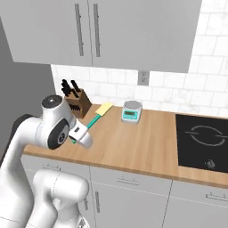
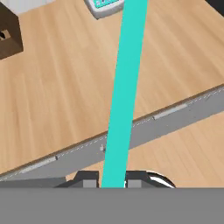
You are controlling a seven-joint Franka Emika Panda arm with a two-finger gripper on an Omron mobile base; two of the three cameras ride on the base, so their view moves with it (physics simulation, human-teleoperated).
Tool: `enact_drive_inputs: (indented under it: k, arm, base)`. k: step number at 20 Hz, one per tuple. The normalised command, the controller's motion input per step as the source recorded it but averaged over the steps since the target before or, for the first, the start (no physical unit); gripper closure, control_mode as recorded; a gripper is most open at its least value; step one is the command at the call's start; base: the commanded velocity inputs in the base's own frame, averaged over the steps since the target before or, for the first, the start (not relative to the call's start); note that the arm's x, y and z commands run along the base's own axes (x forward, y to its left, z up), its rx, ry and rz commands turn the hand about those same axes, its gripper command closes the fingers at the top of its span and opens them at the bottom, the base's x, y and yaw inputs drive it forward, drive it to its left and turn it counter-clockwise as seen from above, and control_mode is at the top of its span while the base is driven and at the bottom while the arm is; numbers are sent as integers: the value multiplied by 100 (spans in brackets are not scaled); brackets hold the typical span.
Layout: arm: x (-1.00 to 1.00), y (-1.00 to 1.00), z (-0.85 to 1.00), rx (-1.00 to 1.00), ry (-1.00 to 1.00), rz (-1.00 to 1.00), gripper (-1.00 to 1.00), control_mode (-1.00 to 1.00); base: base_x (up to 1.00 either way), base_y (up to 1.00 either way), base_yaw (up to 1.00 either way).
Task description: Put the potato and avocado in the pot. Retrieve the spatula and lightly stir the vegetables in the pot.
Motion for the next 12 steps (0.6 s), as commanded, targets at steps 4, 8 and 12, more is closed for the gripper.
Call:
enact_drive_inputs:
  k: [4,8,12]
  arm:
    - [-38,-5,21,0,4,-6,100,100]
    - [0,0,0,0,0,0,100,100]
    - [0,0,0,0,0,0,100,100]
  base:
    - [-49,-19,-9]
    - [-76,-73,-21]
    - [1,-100,-8]
